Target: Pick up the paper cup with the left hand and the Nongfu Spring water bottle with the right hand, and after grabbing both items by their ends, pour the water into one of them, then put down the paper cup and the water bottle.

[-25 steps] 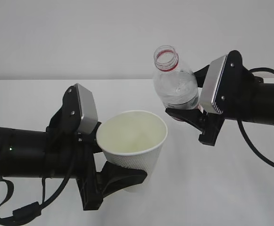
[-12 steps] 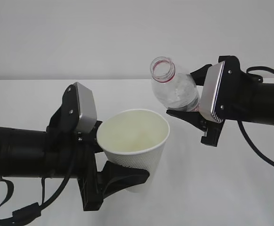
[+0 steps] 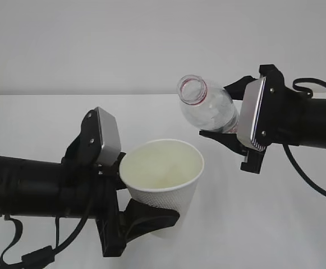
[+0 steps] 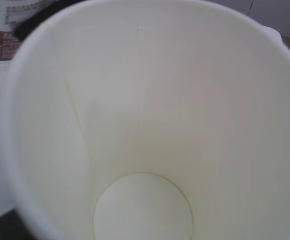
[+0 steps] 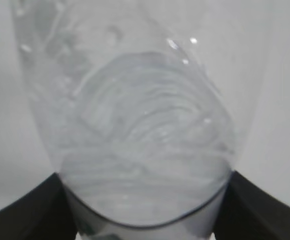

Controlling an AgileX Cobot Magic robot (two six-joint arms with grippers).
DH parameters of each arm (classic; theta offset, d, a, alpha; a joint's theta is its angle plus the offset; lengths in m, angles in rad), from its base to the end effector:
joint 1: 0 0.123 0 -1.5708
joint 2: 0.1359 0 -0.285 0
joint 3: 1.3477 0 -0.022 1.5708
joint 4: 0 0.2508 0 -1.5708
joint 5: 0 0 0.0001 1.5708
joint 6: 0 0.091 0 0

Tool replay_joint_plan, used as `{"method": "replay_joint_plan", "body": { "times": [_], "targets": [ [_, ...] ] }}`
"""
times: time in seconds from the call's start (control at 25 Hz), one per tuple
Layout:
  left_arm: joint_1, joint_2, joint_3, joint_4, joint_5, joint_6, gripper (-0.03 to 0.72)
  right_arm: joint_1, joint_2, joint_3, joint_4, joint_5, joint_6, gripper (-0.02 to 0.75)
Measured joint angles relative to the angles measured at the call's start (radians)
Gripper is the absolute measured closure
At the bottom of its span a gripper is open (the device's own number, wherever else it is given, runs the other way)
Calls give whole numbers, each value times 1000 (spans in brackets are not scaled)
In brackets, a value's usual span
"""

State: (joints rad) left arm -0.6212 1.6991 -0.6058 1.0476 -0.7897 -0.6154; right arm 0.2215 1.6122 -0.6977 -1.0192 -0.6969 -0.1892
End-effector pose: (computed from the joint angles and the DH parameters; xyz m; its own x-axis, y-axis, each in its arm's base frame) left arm 0.2023 -0.2136 0.1611 -0.1665 0.3769 -0.9112 0.9671 0.2425 -0.0765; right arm 0.2876 0.1157 0.2031 0.4104 -0.6661 -0.6228 -0.6614 0.2527 -0.7062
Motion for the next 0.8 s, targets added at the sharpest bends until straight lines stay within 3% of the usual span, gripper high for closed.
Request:
{"method": "replay_joint_plan", "body": {
  "times": [0.36, 0.8],
  "targets": [
    [0, 2, -93, -23, 61, -2, 172, 0, 0, -34, 92, 62, -68, 214],
    [0, 8, -113, -85, 153, -2, 177, 0, 0, -36, 226, 88, -205, 214]
  ]
}}
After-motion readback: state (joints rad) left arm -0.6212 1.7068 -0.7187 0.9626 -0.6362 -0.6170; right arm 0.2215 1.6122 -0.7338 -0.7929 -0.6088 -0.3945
